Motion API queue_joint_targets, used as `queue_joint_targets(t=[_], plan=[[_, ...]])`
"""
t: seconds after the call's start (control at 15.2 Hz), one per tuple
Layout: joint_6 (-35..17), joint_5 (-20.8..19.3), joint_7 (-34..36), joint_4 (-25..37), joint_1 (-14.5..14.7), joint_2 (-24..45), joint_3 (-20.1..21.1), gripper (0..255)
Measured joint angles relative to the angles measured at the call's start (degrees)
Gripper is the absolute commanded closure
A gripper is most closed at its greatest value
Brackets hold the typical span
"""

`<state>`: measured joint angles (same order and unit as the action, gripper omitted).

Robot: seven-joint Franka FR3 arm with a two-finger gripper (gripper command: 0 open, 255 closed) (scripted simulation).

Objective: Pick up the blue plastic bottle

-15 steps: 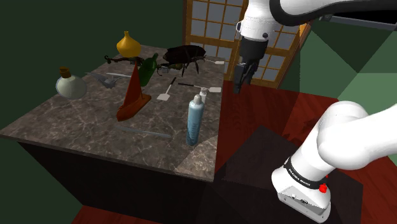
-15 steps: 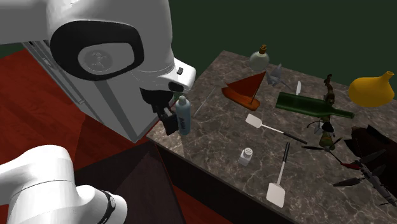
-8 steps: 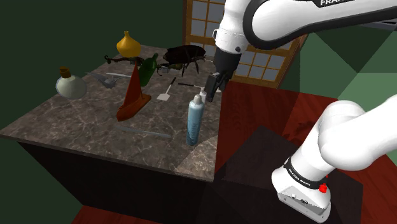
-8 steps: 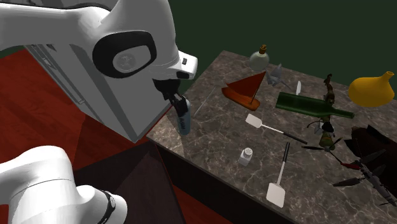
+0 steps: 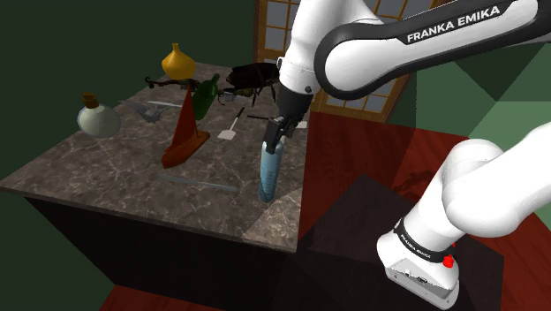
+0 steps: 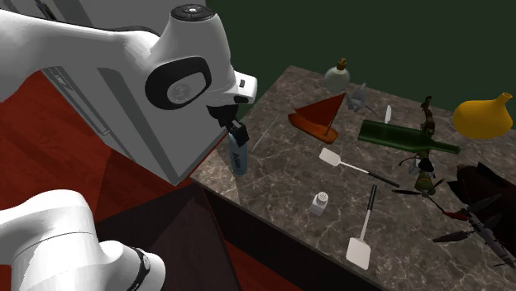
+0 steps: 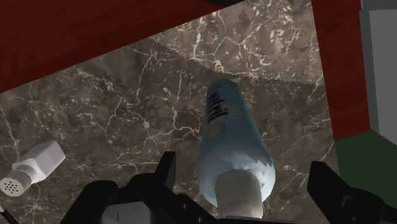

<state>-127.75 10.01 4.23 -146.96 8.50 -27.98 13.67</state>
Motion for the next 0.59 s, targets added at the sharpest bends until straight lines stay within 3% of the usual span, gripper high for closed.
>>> queue_joint_targets(t=[0.2,0.26,0.59], plan=[[-2.4,0.1,-0.2,-1.5,0.0,0.9,0.2,0],[-2.8,0.2,-0.2,-1.8,0.0,1.0,0.2,255],[-3.3,0.2,-0.2,-2.0,0.1,1.0,0.3,255]])
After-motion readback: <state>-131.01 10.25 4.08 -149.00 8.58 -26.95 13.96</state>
